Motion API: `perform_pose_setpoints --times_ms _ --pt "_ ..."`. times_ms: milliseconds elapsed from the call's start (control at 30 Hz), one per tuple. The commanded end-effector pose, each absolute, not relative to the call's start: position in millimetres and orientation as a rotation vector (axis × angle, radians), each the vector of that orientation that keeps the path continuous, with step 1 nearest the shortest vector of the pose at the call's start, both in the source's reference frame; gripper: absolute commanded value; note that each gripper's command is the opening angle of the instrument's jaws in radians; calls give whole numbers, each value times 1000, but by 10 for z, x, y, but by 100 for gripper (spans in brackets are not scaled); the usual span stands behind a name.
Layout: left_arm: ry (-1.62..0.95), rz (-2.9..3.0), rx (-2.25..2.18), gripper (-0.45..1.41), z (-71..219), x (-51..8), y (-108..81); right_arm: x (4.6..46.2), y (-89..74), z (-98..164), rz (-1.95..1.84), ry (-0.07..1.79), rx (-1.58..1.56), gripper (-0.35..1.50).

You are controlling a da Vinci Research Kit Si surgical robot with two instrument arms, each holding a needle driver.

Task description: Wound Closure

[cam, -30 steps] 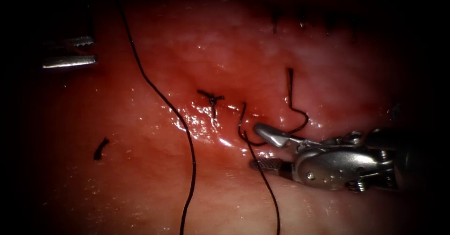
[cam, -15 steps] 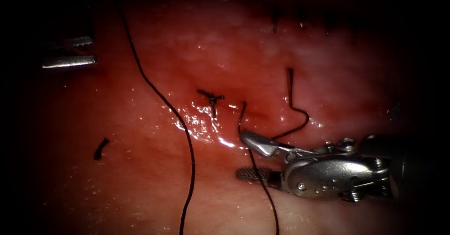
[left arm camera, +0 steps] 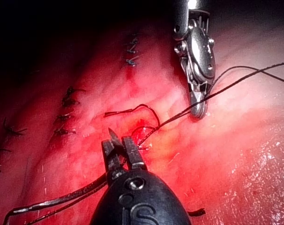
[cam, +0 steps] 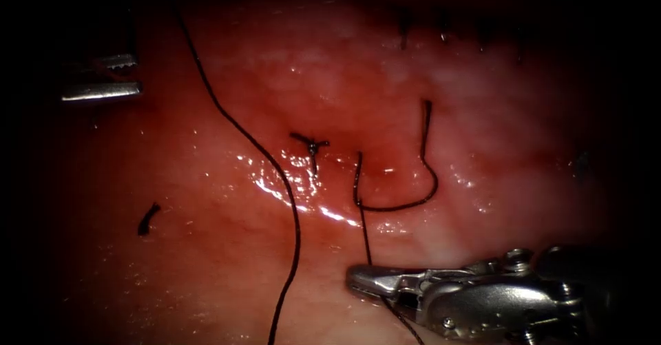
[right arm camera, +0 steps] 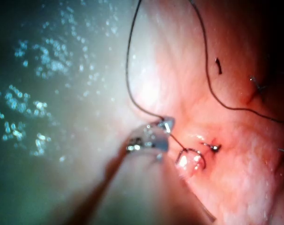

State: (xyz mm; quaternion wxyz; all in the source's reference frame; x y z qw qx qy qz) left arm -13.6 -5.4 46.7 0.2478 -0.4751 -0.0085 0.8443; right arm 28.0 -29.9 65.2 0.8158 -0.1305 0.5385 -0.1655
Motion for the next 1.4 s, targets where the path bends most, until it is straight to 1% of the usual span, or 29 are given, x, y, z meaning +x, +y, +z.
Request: perform_pose_setpoints --times_ms 33,367,700,967,1400 --pt "-23 2300 -1297 -45 472 -143 -54 292 -315 638 -362 1159 -267 -35" --pt "-23 2300 -1296 -45 472 -143 -55 304 -352 582 -384 1187 -238 -35" --pt "-26 2303 -1295 -45 471 -142 -55 293 -372 542 -400 1203 -211 -35" --pt "-29 2303 -1295 -45 469 -141 -55 296 -383 527 -408 1201 -203 -35" --pt "-167 2292 -1441 -45 447 -128 -58 299 -404 509 -442 1195 -178 -35"
